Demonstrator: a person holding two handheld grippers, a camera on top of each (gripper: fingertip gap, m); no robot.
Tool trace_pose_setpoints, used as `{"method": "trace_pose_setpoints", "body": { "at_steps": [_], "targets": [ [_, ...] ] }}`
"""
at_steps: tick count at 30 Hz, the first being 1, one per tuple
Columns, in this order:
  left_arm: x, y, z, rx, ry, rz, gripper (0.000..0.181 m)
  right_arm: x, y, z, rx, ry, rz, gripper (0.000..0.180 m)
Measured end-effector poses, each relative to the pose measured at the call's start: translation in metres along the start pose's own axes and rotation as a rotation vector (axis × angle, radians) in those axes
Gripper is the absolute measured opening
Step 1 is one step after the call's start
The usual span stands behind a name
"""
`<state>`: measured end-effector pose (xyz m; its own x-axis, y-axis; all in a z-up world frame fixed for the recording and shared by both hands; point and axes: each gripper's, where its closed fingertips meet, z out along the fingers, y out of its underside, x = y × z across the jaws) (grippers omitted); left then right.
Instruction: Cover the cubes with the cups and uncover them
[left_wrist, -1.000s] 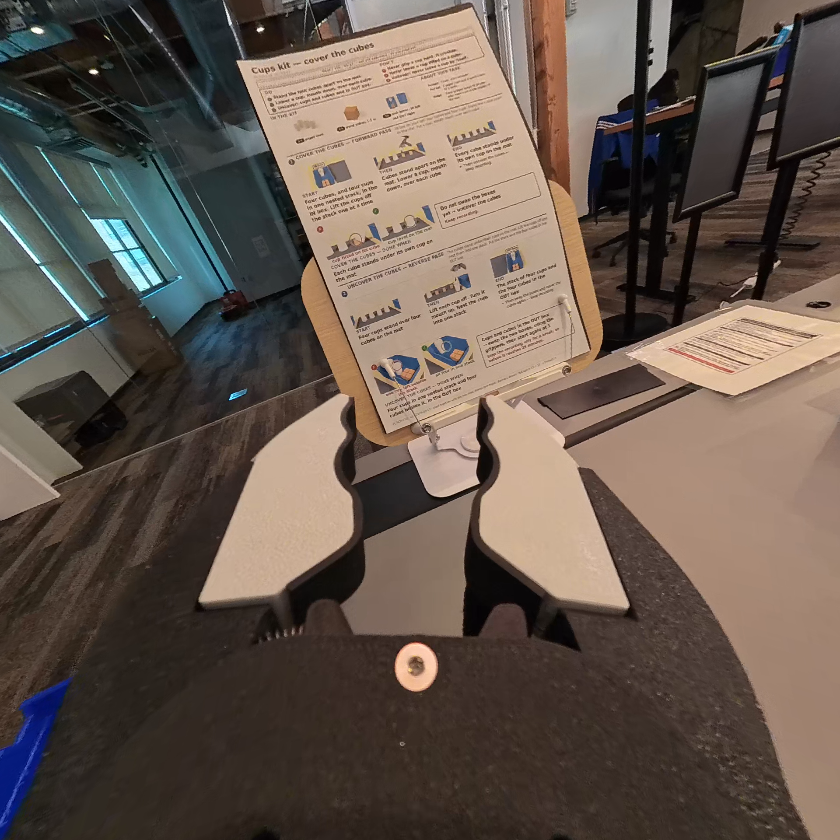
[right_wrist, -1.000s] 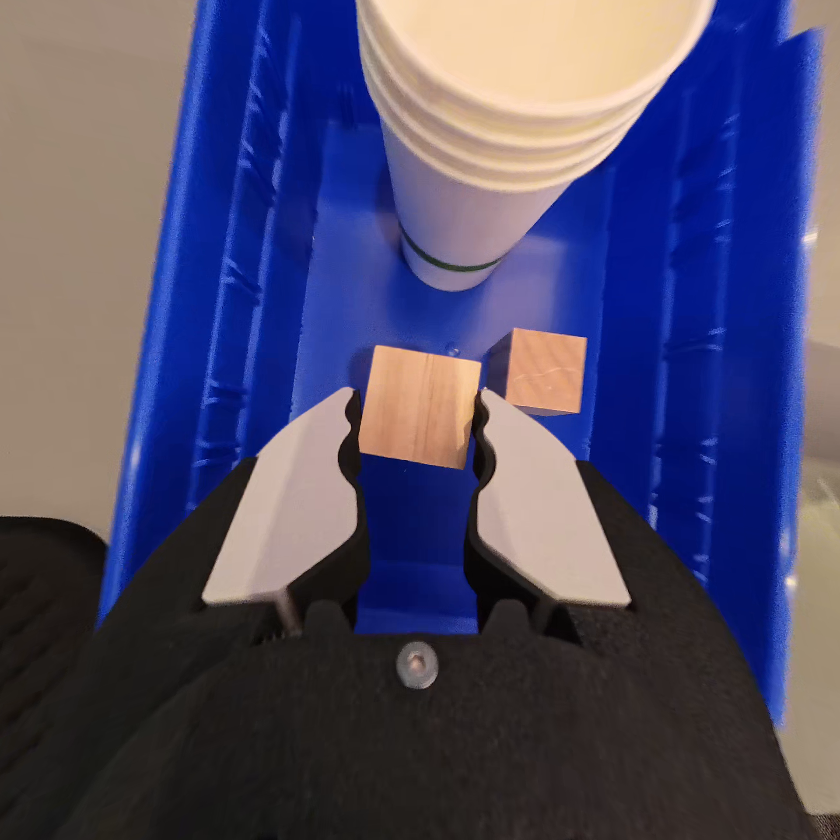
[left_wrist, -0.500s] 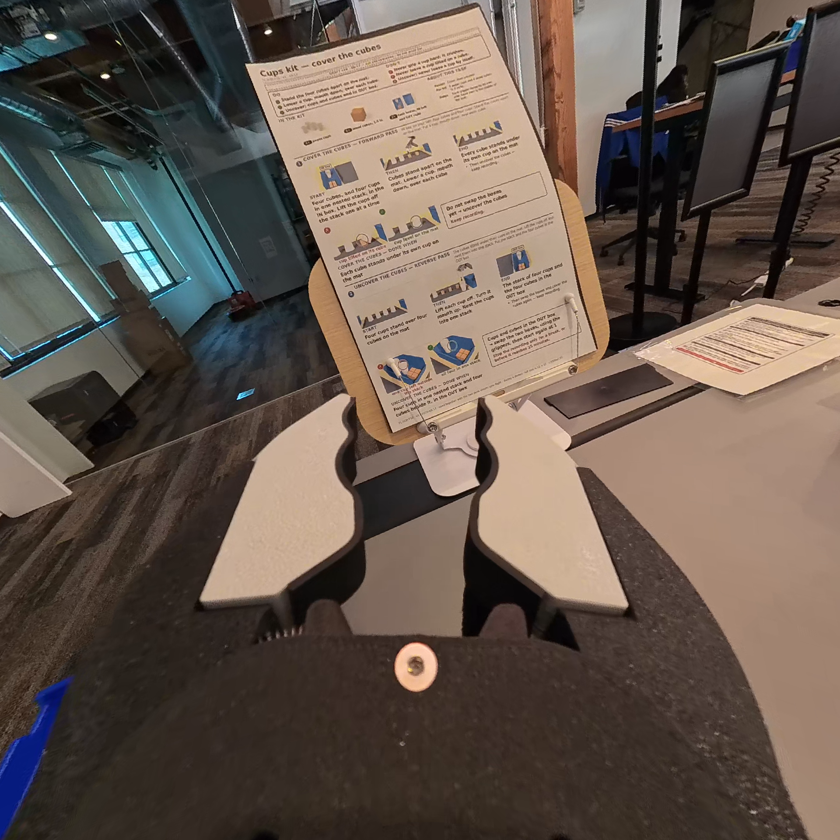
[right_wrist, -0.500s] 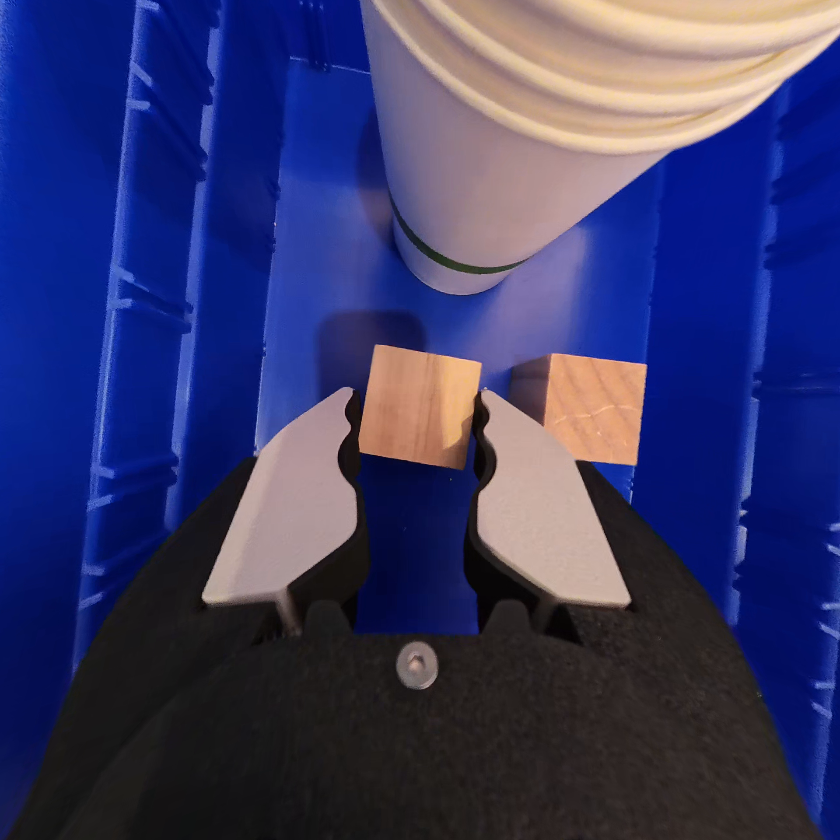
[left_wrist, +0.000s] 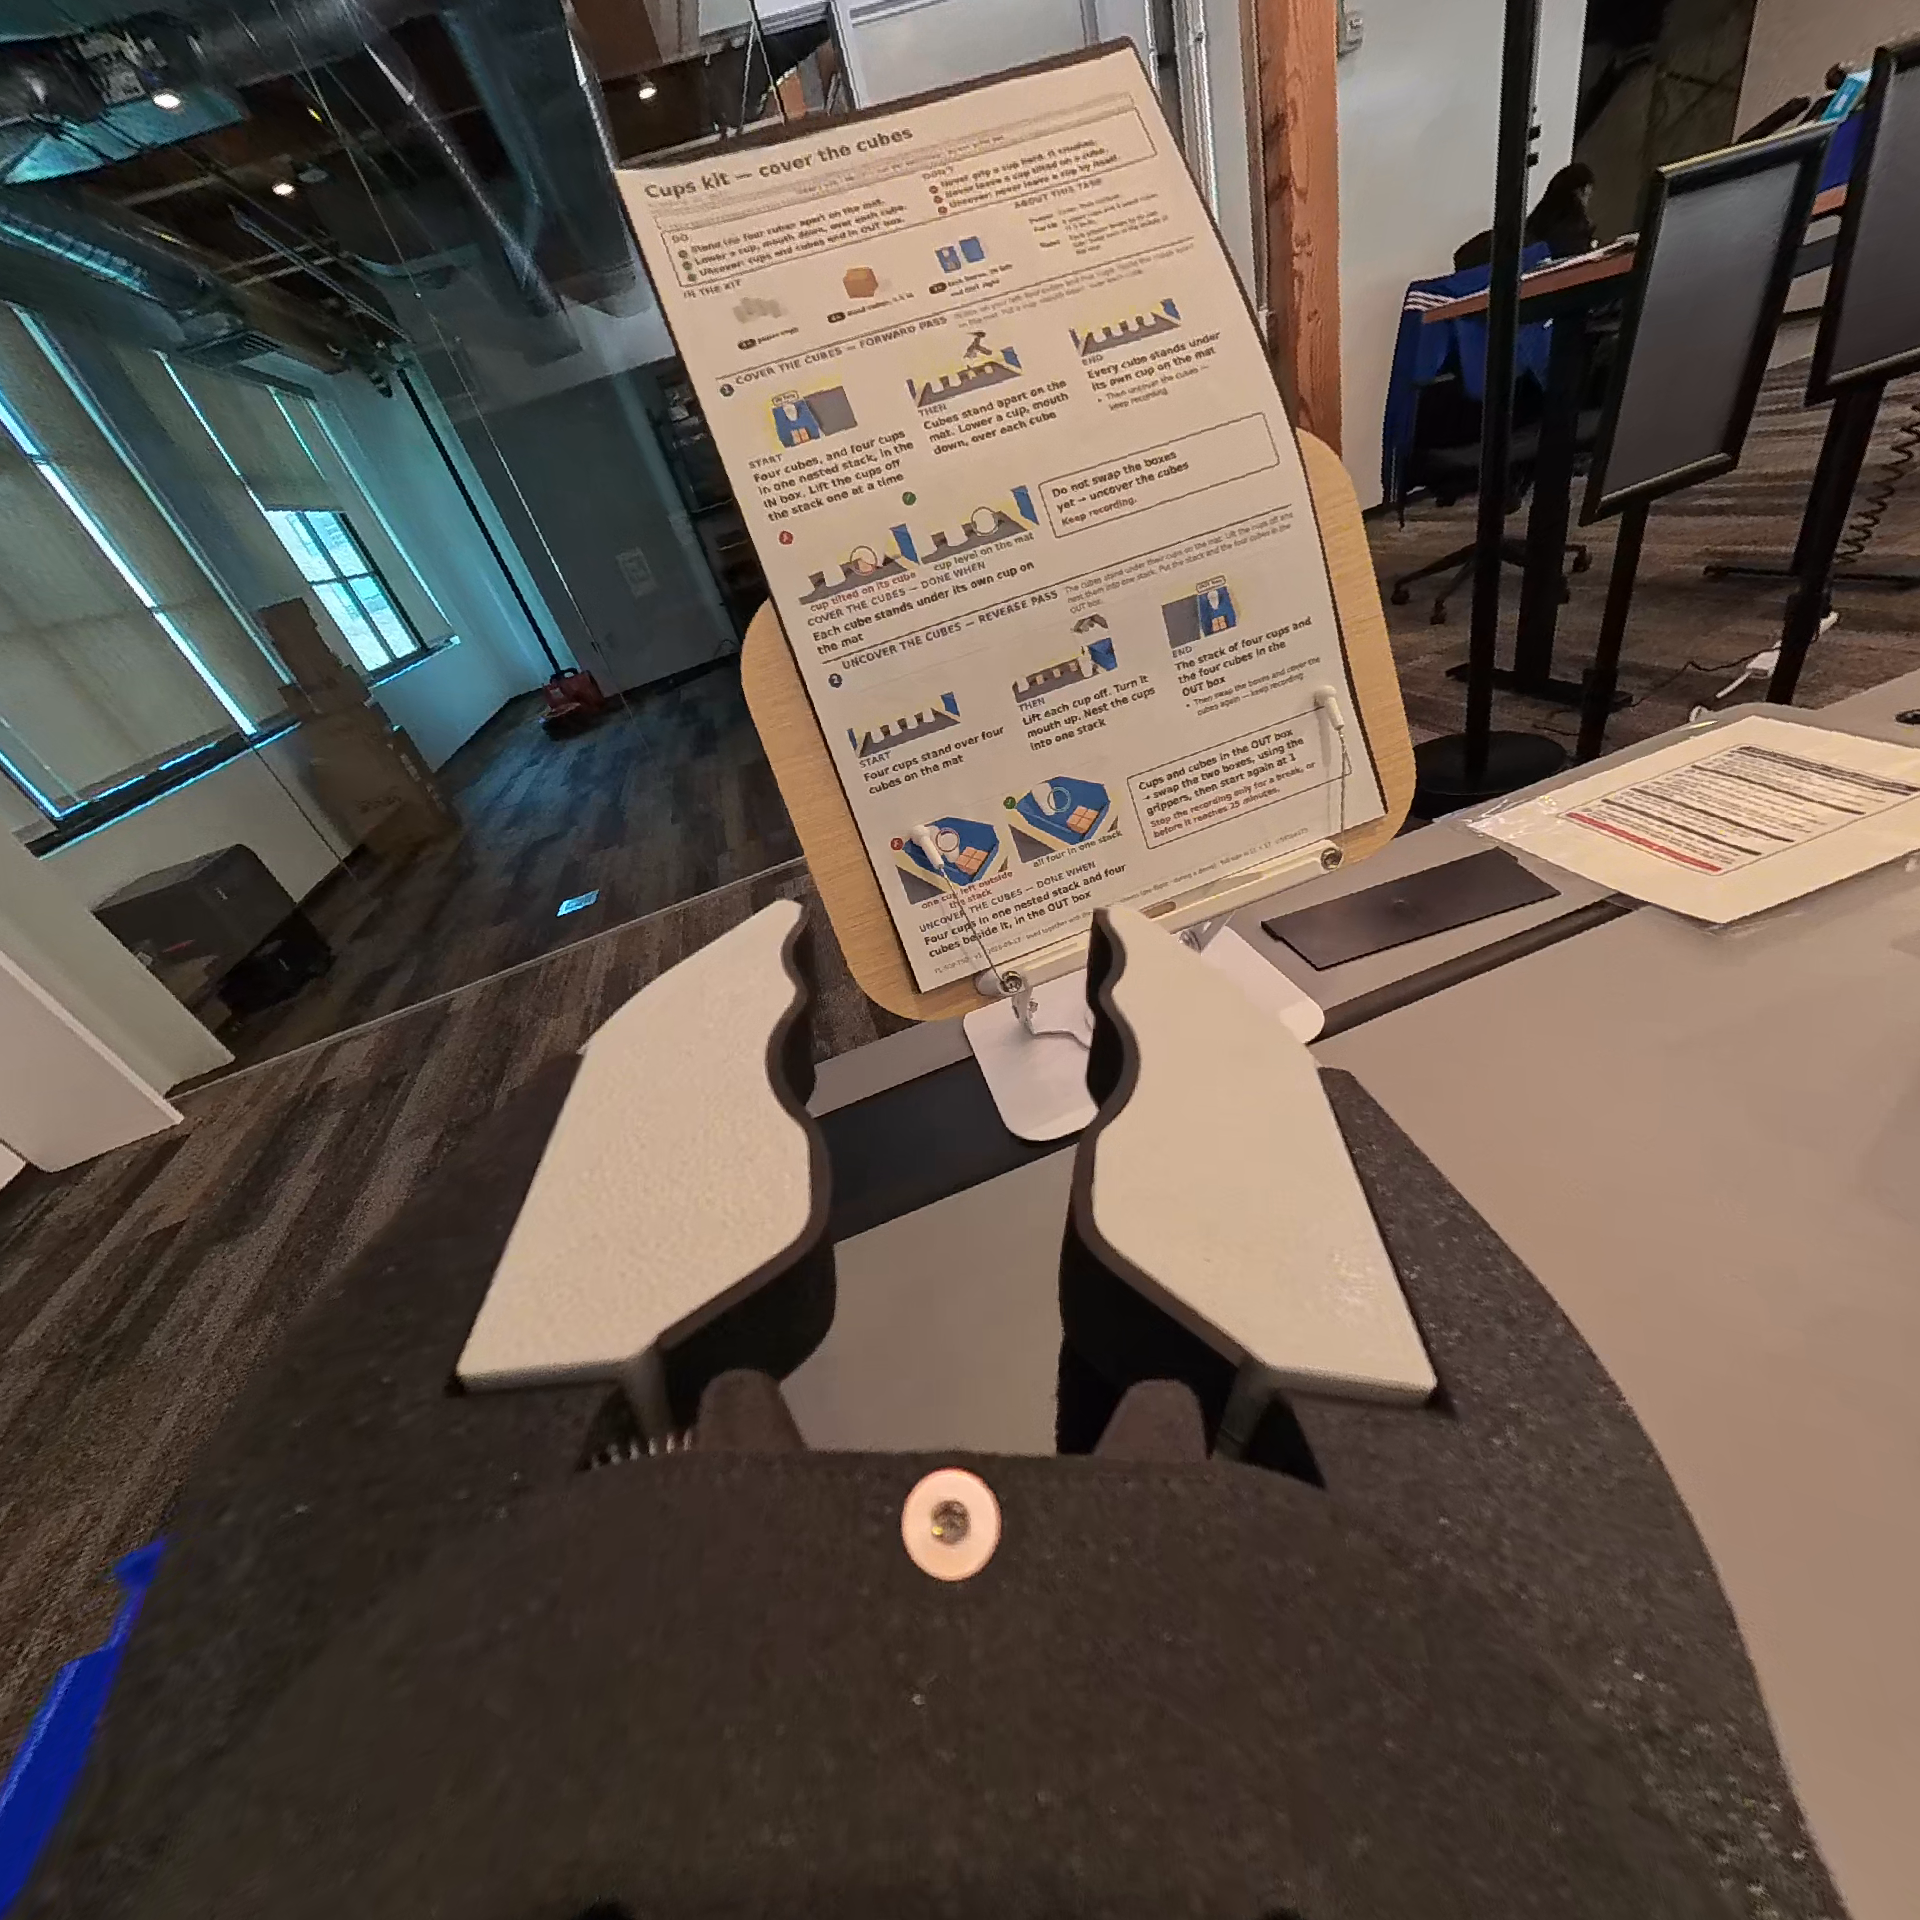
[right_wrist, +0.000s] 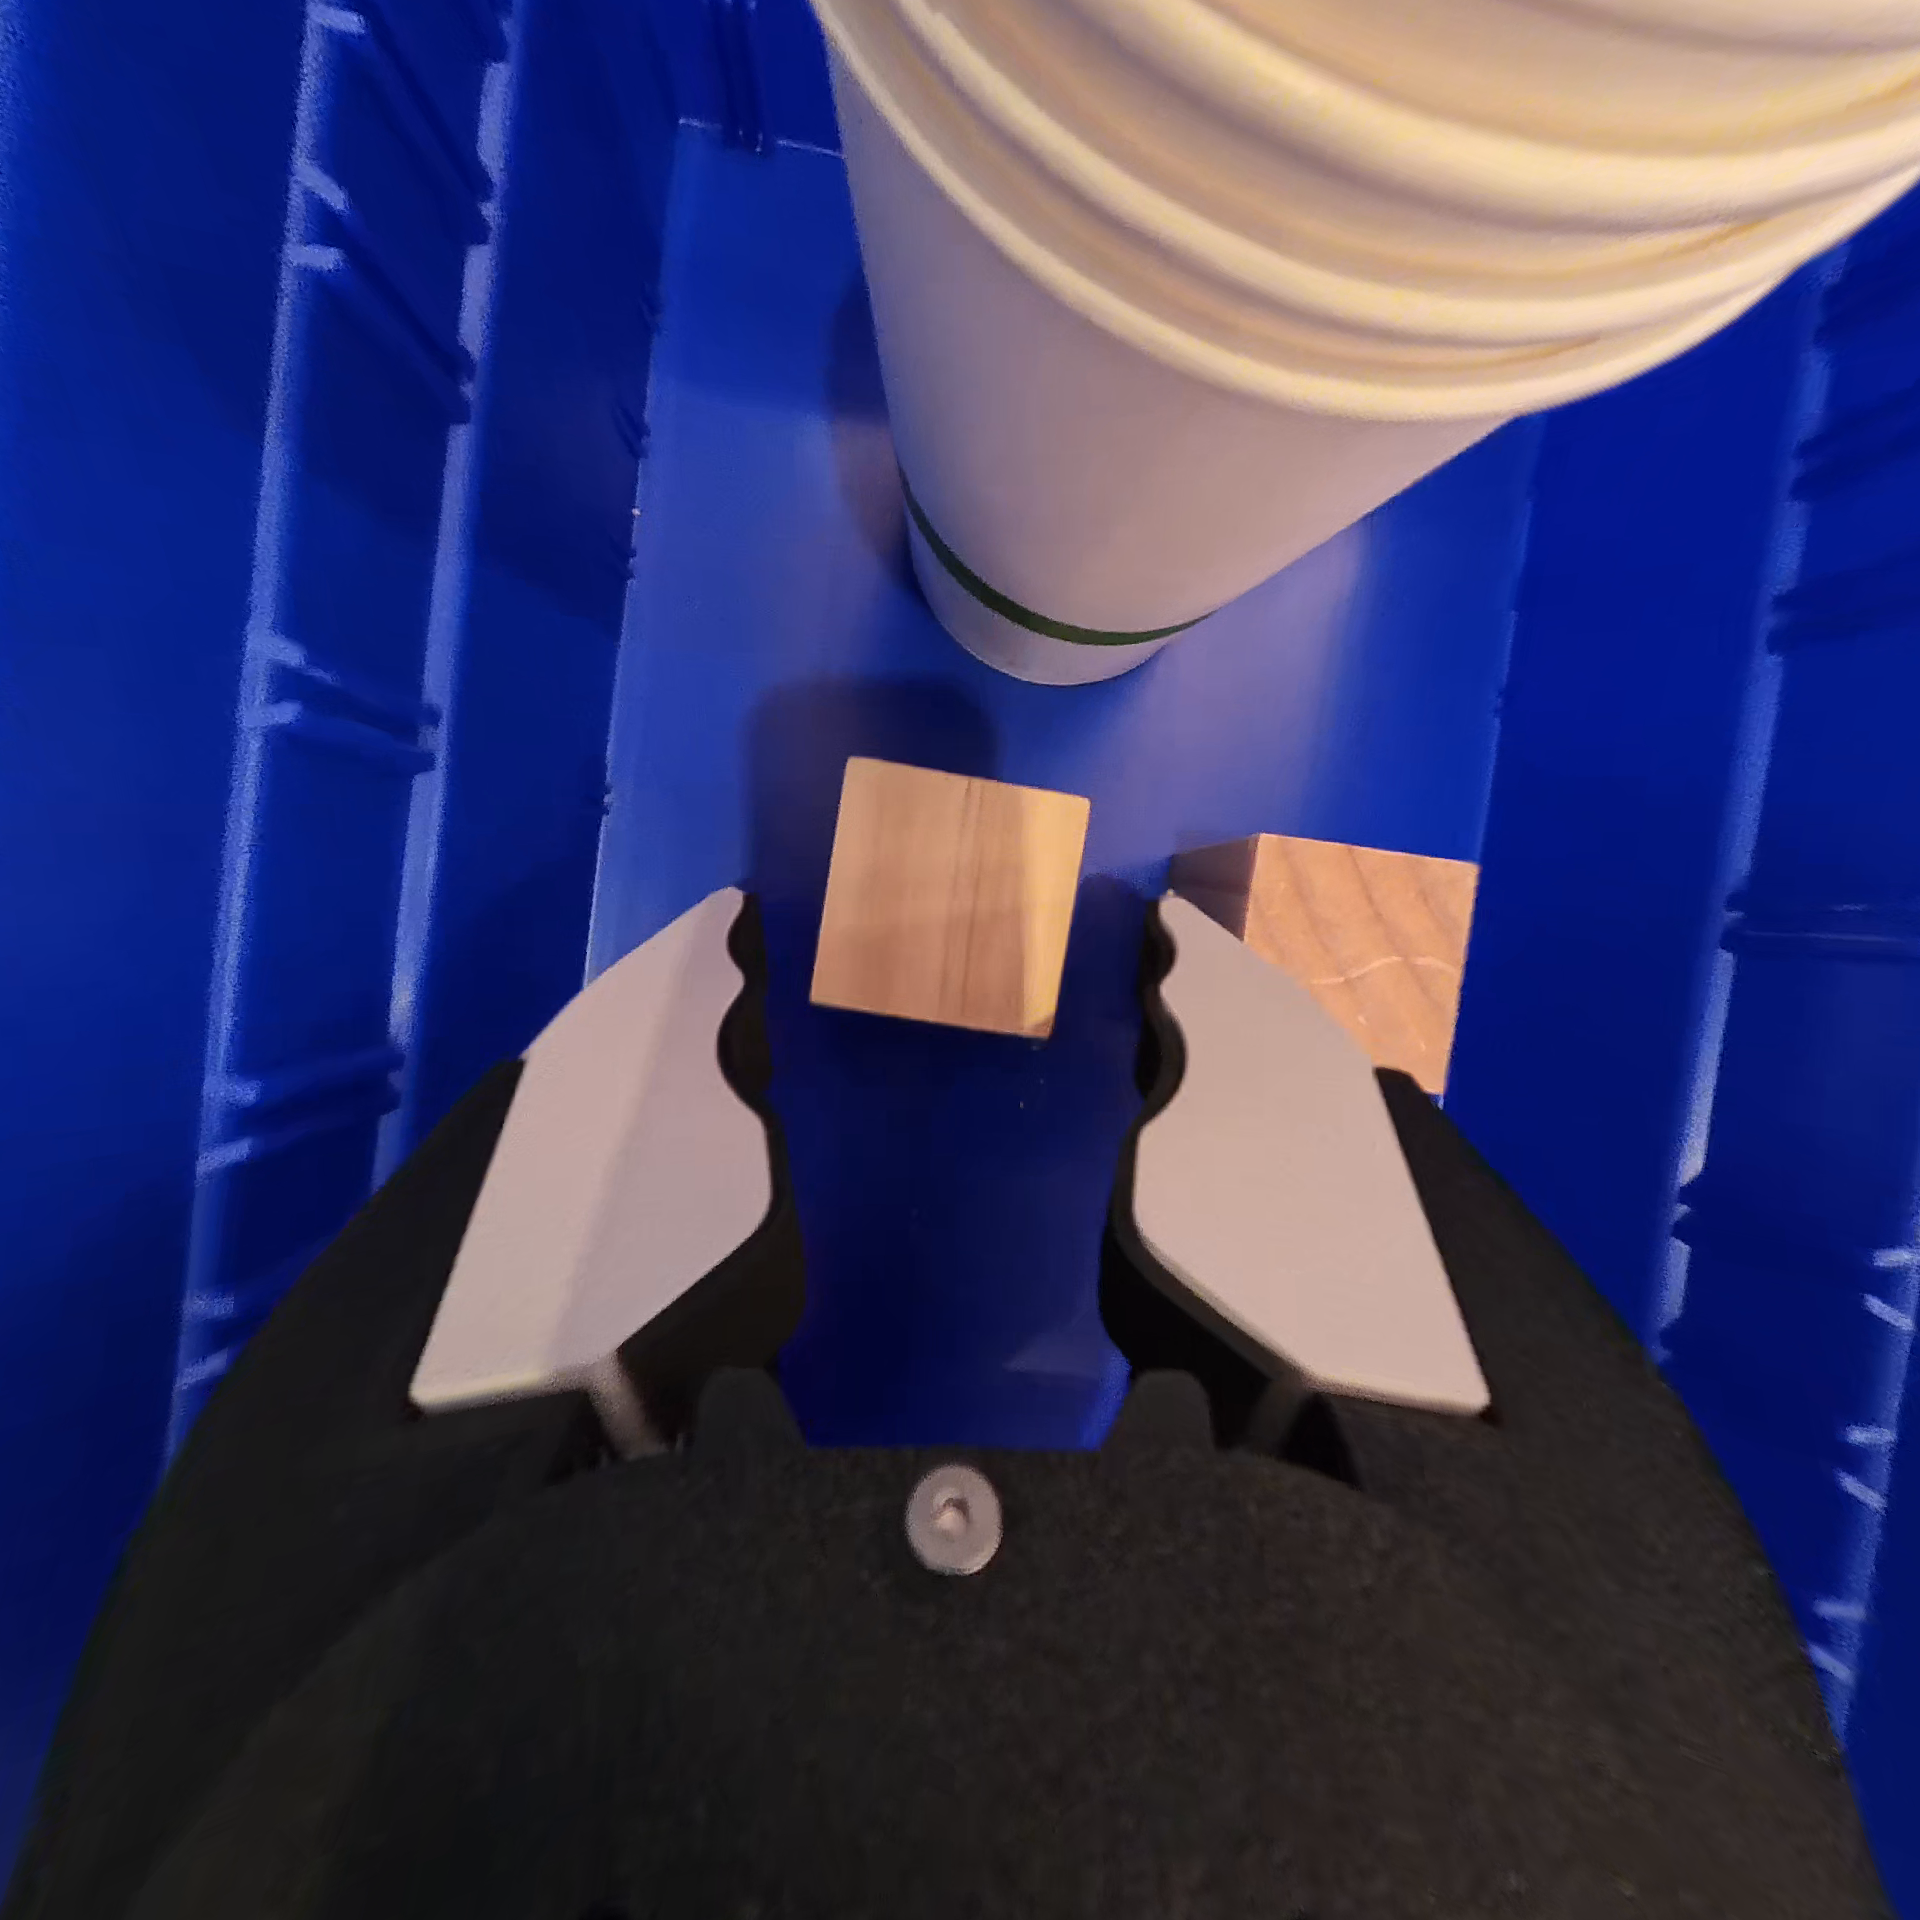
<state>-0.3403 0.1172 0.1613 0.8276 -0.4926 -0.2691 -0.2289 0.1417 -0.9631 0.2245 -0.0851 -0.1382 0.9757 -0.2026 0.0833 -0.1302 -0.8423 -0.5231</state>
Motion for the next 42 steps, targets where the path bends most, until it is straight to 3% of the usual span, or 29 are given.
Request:
{"method": "trace_pose_setpoints", "body": {
  "at_steps": [4,9,15,20,23,25,32,42],
  "targets": [
    [-0.003,-0.003,-0.004,0.010,-0.004,-0.006,0.050,-0.001,-0.015,-0.043,0.097,-0.029,0.001,0.063],
    [-0.005,-0.008,-0.008,0.027,-0.008,-0.011,0.050,-0.013,-0.051,-0.134,0.263,0.064,-0.060,0.063],
    [-0.012,-0.005,-0.008,0.010,-0.041,-0.008,0.050,-0.147,-0.106,-0.189,0.511,-0.069,-0.213,0.056],
    [-0.023,0.003,-0.005,-0.018,-0.084,-0.011,0.049,-0.307,-0.134,-0.158,0.583,-0.355,-0.266,0.059],
    [-0.027,0.007,-0.003,-0.030,-0.090,-0.017,0.049,-0.393,-0.131,-0.119,0.497,-0.492,-0.274,0.065],
    [-0.029,0.008,-0.003,-0.031,-0.095,-0.020,0.049,-0.430,-0.131,-0.094,0.446,-0.492,-0.272,0.067],
    [-0.036,0.007,-0.007,-0.024,-0.102,-0.037,0.049,-0.481,-0.132,-0.032,0.212,-0.387,-0.222,0.089],
    [-0.040,0.007,-0.012,-0.016,-0.049,-0.085,0.051,-0.501,-0.115,0.015,0.042,-0.238,-0.224,0.084]
  ]
}}
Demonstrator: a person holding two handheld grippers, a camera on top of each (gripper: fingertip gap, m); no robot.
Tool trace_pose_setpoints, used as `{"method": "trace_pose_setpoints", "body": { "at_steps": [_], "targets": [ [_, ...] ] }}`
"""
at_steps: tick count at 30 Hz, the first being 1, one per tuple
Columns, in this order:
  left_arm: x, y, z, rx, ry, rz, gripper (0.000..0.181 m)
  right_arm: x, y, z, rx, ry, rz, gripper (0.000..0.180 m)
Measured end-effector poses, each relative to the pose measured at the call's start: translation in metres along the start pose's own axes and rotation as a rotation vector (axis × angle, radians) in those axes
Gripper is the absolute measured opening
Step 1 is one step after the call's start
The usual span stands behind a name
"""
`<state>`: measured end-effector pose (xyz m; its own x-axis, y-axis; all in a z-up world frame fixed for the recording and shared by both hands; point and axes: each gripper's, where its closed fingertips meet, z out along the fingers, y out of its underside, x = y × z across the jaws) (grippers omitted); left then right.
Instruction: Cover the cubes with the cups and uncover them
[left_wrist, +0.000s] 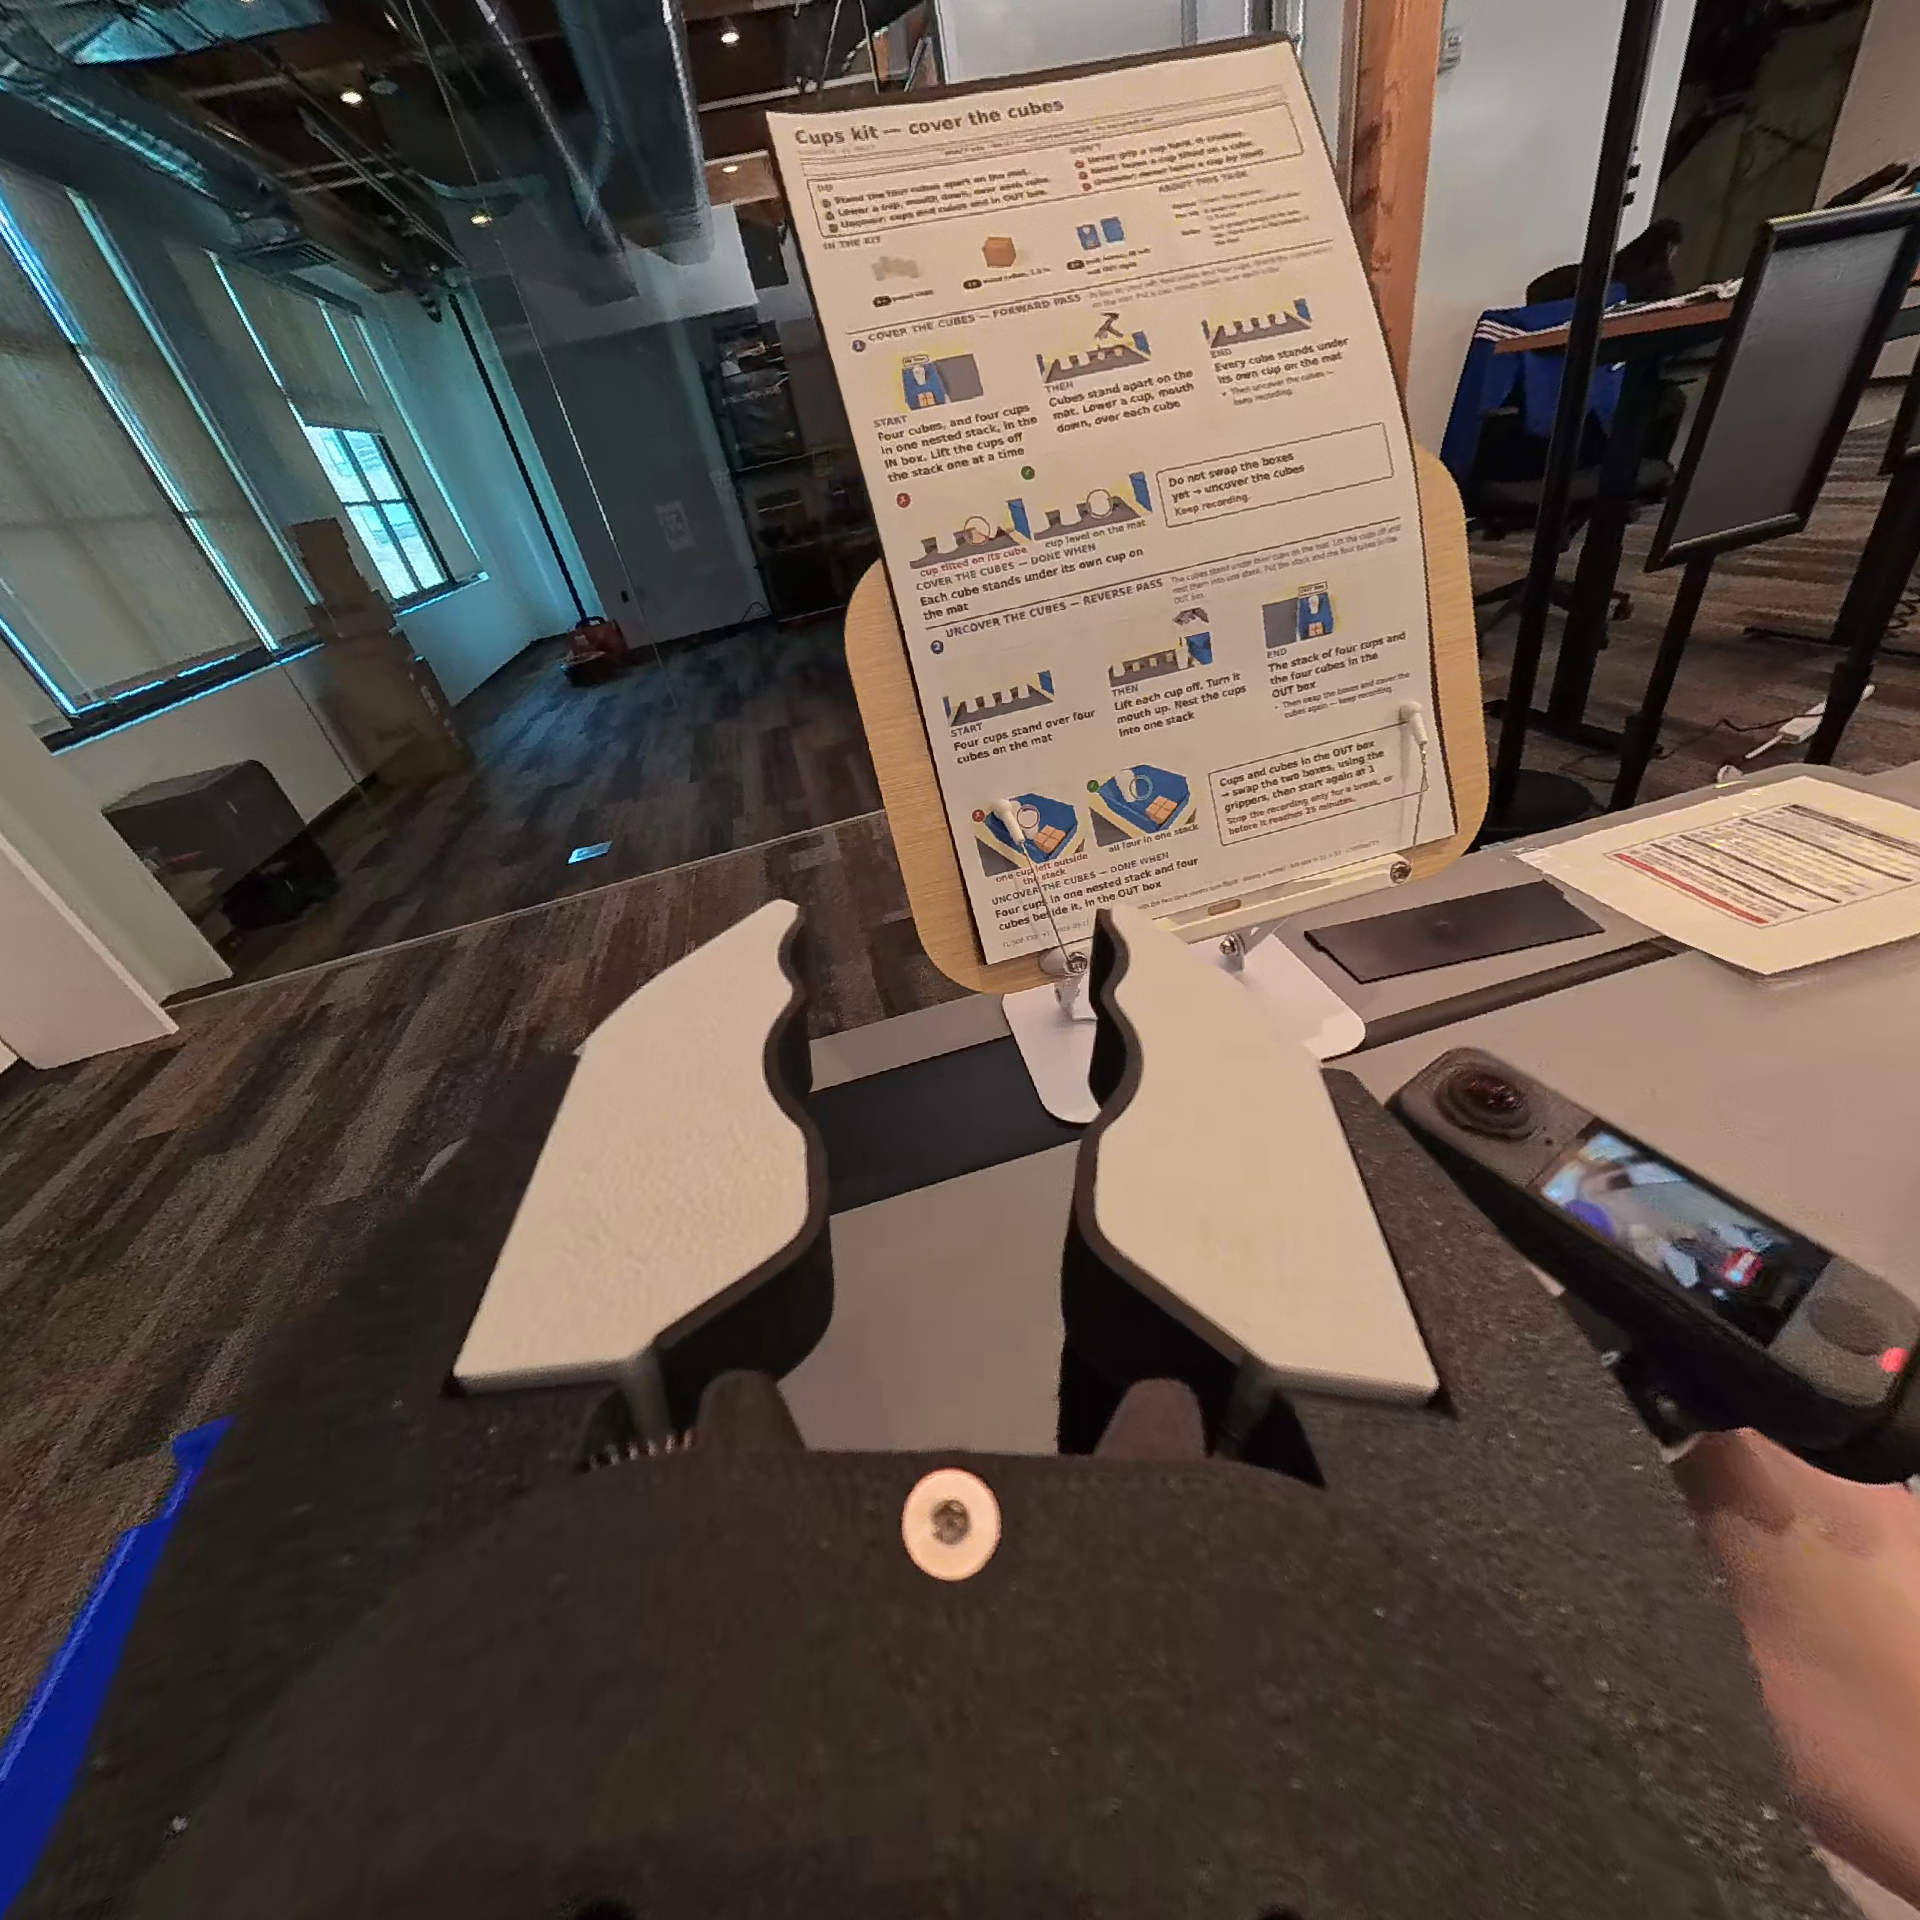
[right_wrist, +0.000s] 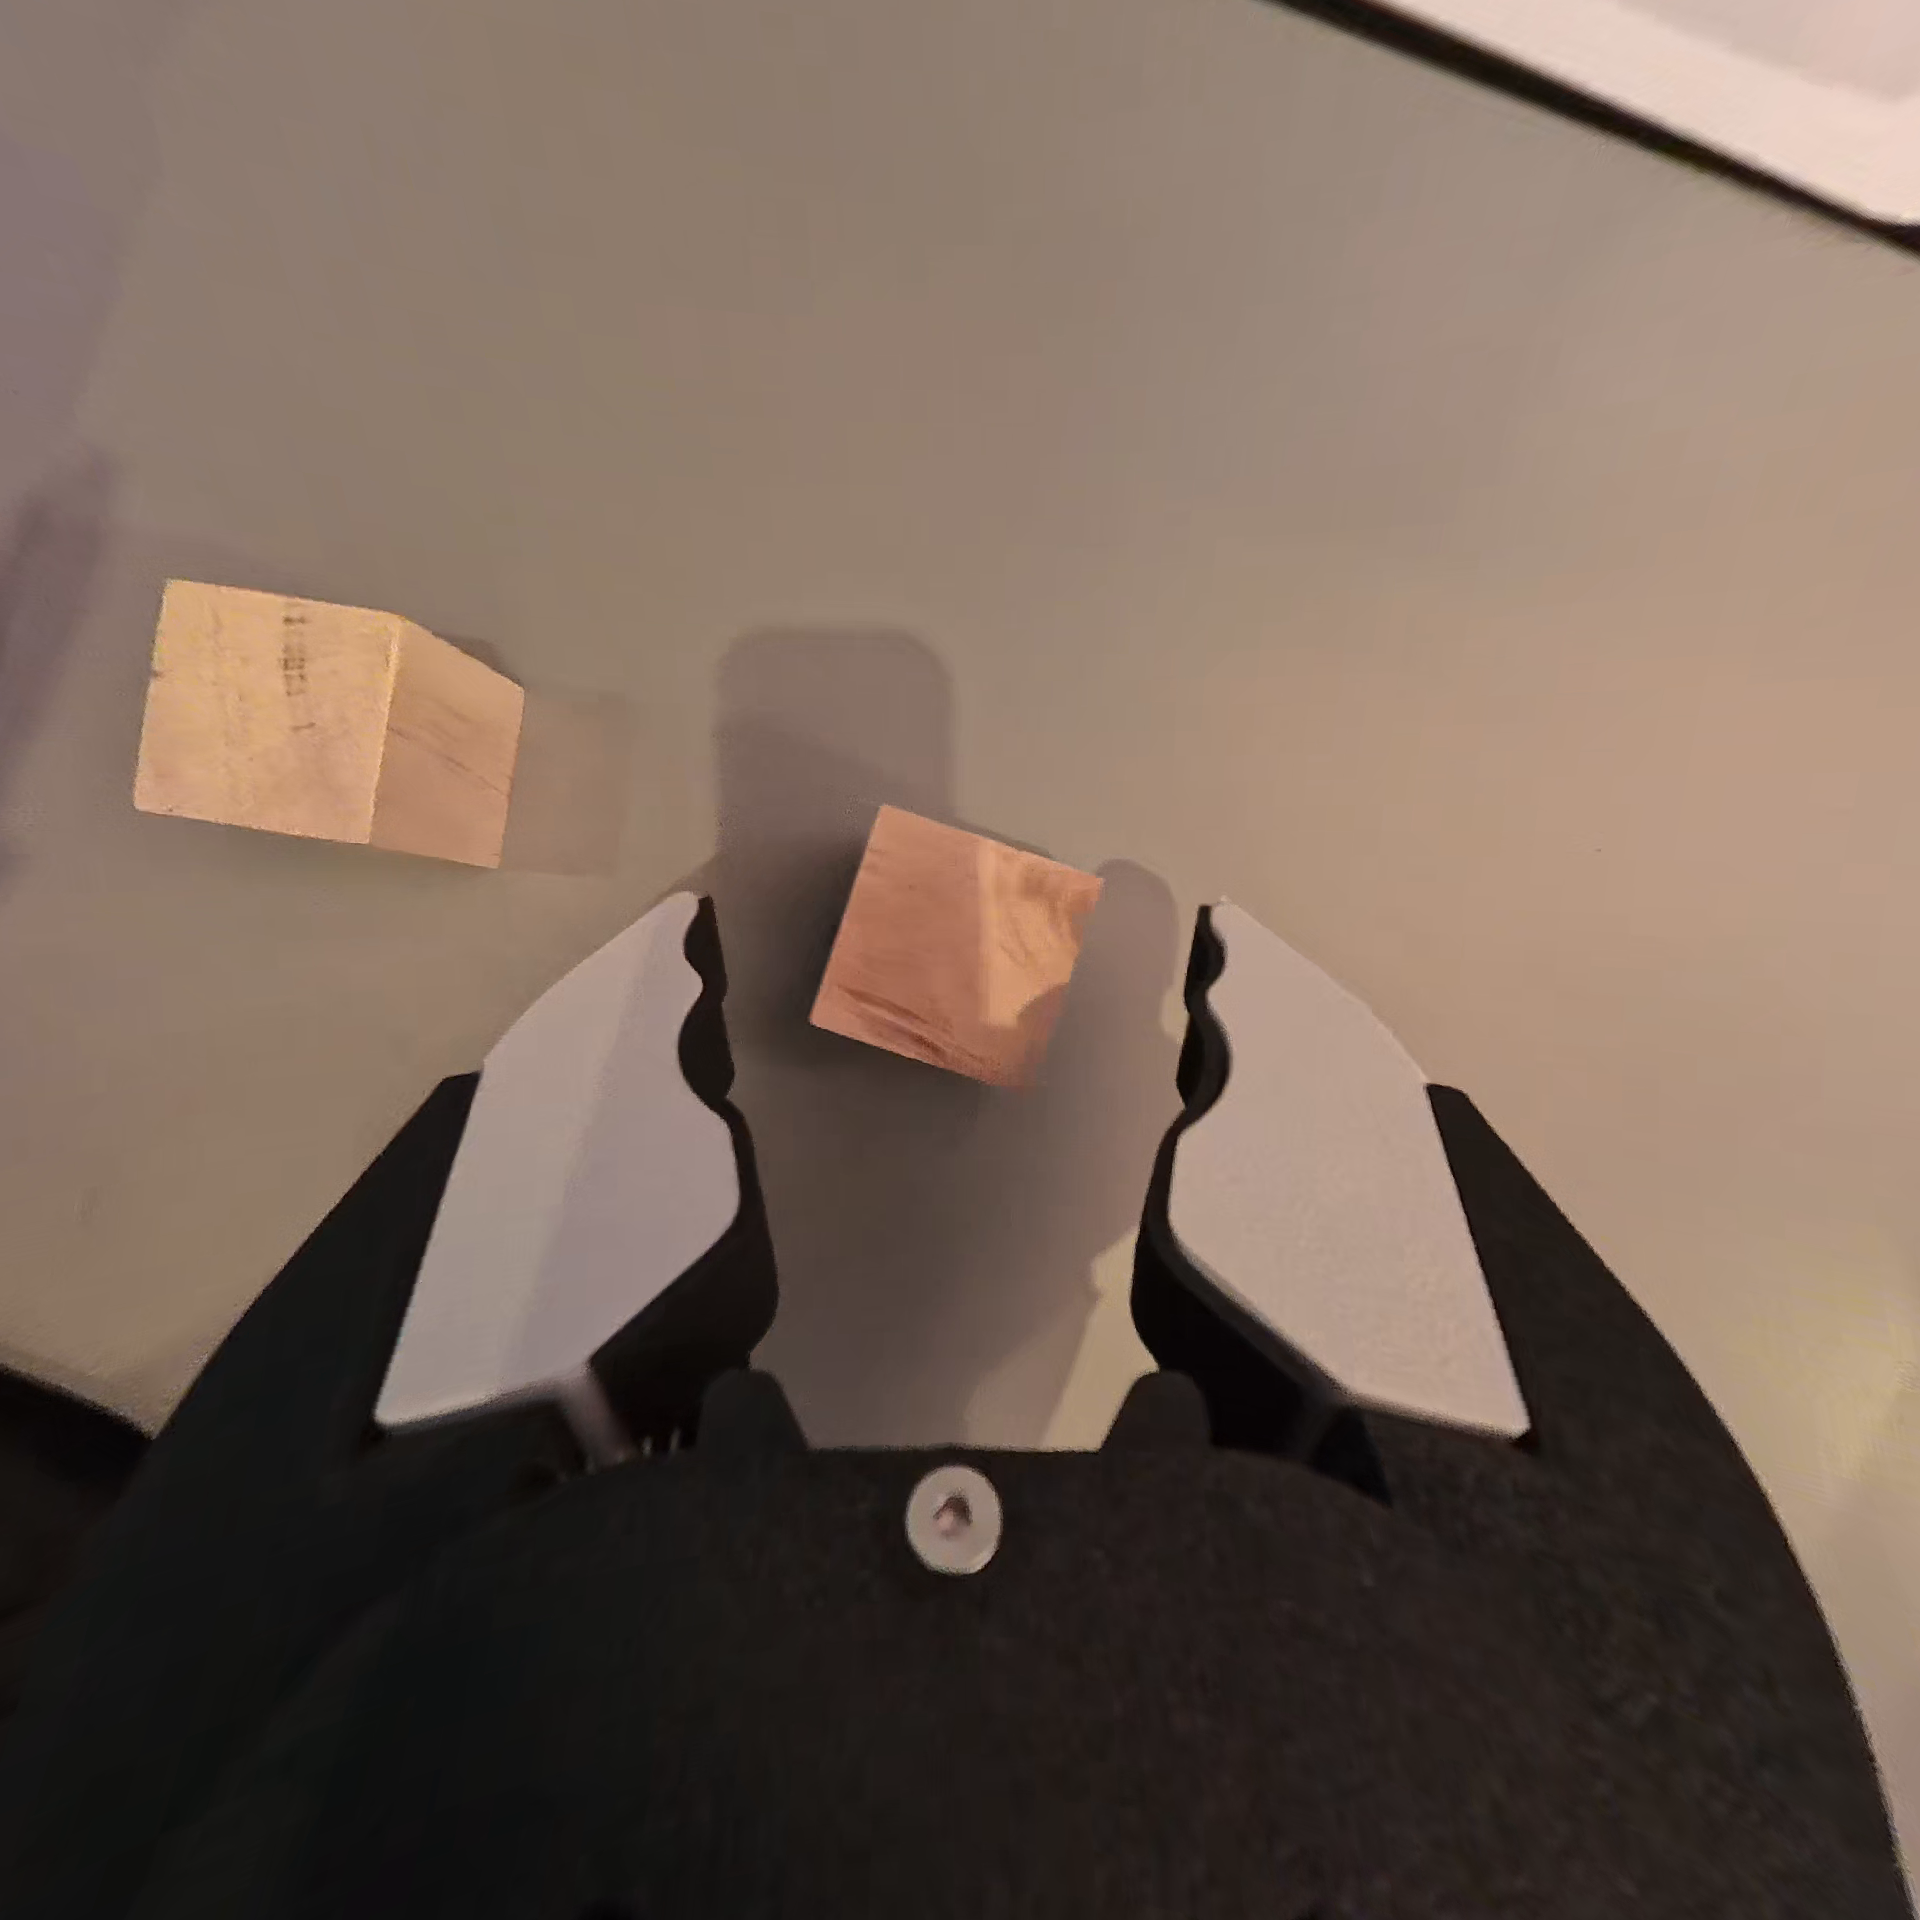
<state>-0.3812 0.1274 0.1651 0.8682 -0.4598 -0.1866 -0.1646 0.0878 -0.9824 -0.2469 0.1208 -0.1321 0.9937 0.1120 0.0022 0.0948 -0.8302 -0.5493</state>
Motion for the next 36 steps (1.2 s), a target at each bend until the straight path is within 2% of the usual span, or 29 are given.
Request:
{"method": "trace_pose_setpoints", "body": {
  "at_steps": [6,13,18,23,26,28,31,36],
  "targets": [
    [-0.010,-0.002,-0.006,0.018,0.006,-0.042,0.051,0.000,0.006,0.011,-0.054,0.058,-0.060,0.050],
    [-0.019,-0.001,-0.008,0.025,-0.002,-0.060,0.051,0.011,0.010,-0.003,-0.056,-0.008,-0.064,0.050],
    [-0.017,0.003,-0.004,0.004,-0.009,-0.045,0.050,0.052,0.013,-0.057,0.021,-0.054,-0.074,0.050],
    [-0.016,0.009,0.001,-0.021,-0.018,-0.029,0.051,0.155,0.024,-0.164,0.183,0.051,-0.068,0.050],
    [-0.017,0.011,0.004,-0.028,-0.026,-0.026,0.050,0.240,0.049,-0.229,0.240,0.183,-0.059,0.050],
    [-0.017,0.012,0.005,-0.031,-0.032,-0.027,0.050,0.297,0.076,-0.259,0.229,0.264,-0.053,0.049],
    [-0.015,0.014,0.009,-0.040,-0.041,-0.012,0.050,0.374,0.127,-0.274,0.149,0.344,0.033,0.049],
    [-0.009,0.019,0.014,-0.064,-0.057,0.026,0.050,0.449,0.211,-0.239,-0.042,0.321,0.155,0.050]
  ]
}}
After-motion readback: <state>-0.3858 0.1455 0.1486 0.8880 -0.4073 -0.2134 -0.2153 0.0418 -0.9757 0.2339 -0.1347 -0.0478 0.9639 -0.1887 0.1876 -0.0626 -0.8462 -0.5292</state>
